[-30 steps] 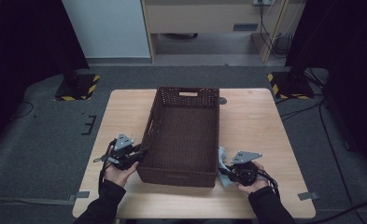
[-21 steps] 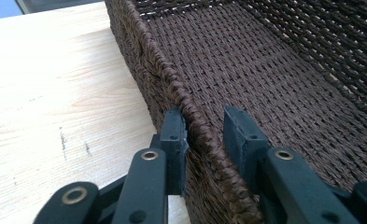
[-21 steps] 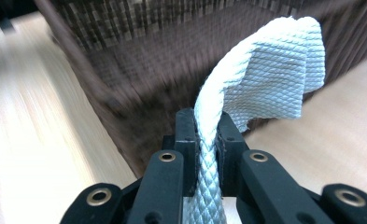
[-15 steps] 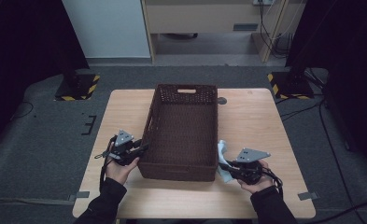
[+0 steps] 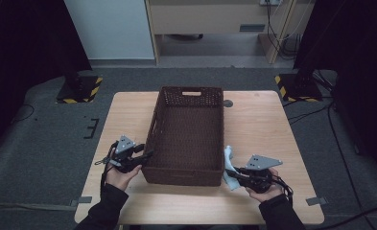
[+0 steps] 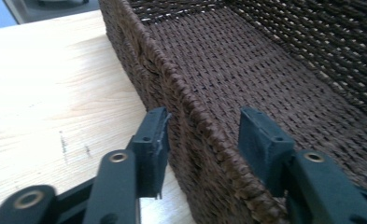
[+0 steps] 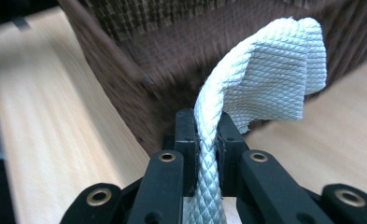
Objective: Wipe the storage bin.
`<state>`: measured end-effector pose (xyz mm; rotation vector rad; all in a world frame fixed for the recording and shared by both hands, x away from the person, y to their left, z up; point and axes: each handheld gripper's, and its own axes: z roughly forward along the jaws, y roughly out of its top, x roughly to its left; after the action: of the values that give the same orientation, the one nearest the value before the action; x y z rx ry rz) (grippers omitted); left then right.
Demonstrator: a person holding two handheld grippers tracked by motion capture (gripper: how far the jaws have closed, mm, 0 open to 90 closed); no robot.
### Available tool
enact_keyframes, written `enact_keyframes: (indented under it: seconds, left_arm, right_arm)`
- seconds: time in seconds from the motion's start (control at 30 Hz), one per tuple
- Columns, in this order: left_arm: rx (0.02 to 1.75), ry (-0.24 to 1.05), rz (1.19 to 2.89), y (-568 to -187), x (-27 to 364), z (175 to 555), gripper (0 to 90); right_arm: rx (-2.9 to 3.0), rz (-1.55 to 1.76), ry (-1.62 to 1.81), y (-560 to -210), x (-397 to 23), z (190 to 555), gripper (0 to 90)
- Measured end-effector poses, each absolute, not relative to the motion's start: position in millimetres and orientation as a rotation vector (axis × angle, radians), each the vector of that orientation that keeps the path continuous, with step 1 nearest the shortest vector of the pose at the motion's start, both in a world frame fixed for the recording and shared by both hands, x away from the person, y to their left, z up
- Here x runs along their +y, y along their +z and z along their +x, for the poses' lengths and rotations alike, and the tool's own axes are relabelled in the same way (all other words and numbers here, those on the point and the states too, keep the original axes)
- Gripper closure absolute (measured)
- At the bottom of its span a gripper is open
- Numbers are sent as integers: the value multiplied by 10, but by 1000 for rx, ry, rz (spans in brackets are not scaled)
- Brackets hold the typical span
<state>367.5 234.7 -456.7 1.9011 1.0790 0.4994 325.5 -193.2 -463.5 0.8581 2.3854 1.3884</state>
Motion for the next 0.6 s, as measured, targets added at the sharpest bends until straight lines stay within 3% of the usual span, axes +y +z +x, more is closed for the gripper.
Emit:
enact_keyframes:
  seconds: [0.2, 0.43, 0.6]
  left_arm:
    - [1085, 487, 1902, -4560, 2329, 3665, 640]
    - [1122, 500, 1894, -4547, 2295, 3648, 686]
    - [1130, 501, 1893, -4544, 2289, 3651, 691]
  right_arm:
    - [2464, 862, 1300, -4794, -1870, 3224, 831]
    - [2546, 920, 1192, -5010, -1800, 3256, 831]
    - [2436, 883, 1321, -4760, -1882, 3194, 830]
